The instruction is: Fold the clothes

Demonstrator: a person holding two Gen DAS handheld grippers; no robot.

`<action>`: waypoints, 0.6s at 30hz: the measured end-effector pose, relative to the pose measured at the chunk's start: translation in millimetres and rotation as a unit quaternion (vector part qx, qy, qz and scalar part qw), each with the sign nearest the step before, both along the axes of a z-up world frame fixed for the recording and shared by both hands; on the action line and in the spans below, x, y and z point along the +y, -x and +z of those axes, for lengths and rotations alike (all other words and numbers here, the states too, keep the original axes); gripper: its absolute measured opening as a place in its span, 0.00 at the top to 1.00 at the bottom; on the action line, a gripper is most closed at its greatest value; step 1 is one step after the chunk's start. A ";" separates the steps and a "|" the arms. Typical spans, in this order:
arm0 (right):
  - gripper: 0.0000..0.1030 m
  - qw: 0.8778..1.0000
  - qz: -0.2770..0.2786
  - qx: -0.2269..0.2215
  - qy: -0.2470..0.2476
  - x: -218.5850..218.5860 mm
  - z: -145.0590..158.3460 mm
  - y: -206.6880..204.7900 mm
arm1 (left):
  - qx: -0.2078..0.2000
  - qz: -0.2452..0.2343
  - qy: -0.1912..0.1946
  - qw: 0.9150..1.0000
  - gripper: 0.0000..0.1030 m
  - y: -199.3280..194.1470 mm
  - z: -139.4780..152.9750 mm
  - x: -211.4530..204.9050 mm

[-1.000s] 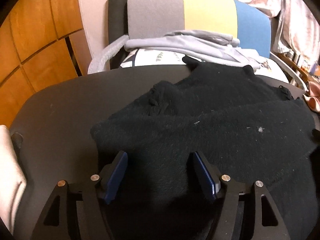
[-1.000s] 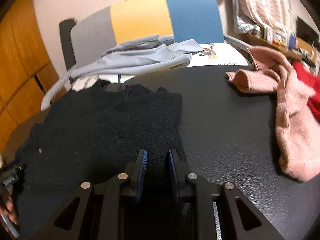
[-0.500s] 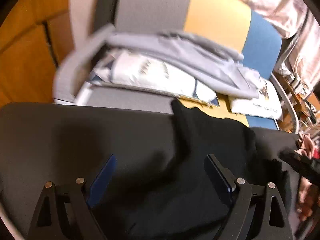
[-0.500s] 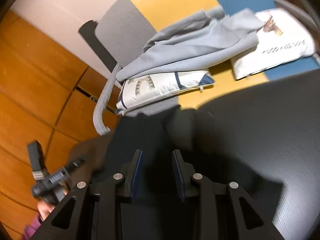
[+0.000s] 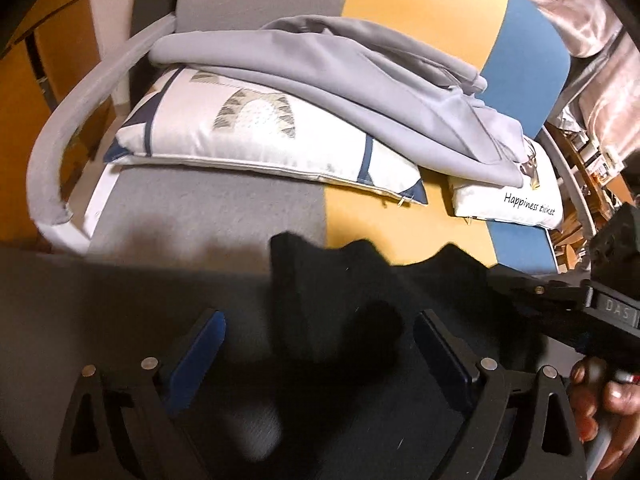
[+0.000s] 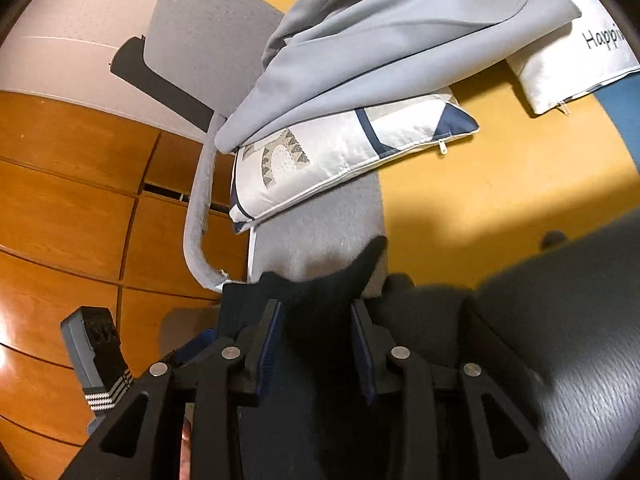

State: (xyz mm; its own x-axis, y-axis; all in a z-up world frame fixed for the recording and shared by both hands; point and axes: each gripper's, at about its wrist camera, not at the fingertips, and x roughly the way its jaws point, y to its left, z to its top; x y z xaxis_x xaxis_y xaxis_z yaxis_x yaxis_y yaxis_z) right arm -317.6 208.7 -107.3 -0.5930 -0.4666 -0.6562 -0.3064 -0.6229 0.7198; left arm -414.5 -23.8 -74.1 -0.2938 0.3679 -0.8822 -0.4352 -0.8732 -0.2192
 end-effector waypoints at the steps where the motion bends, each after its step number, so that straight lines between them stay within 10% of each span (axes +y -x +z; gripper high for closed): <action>1: 0.78 1.000 0.001 0.002 -0.009 -1.6 1.5 0.8 | 0.003 -0.001 0.003 1.000 0.08 0.5 -0.8 3.0; 3: 0.93 1.000 0.002 0.005 -0.026 -4.8 4.5 2.4 | 0.015 -0.014 0.003 1.000 0.22 -0.5 -1.2 10.4; 7: 0.96 0.998 0.005 0.018 -0.057 -10.6 13.6 2.5 | -0.007 -0.011 -0.037 0.999 0.87 -0.9 4.5 4.4; 18: 0.96 0.993 0.021 0.115 -0.030 -39.1 86.7 -121.1 | 0.027 -0.011 -0.222 0.975 0.87 -84.0 82.0 -80.5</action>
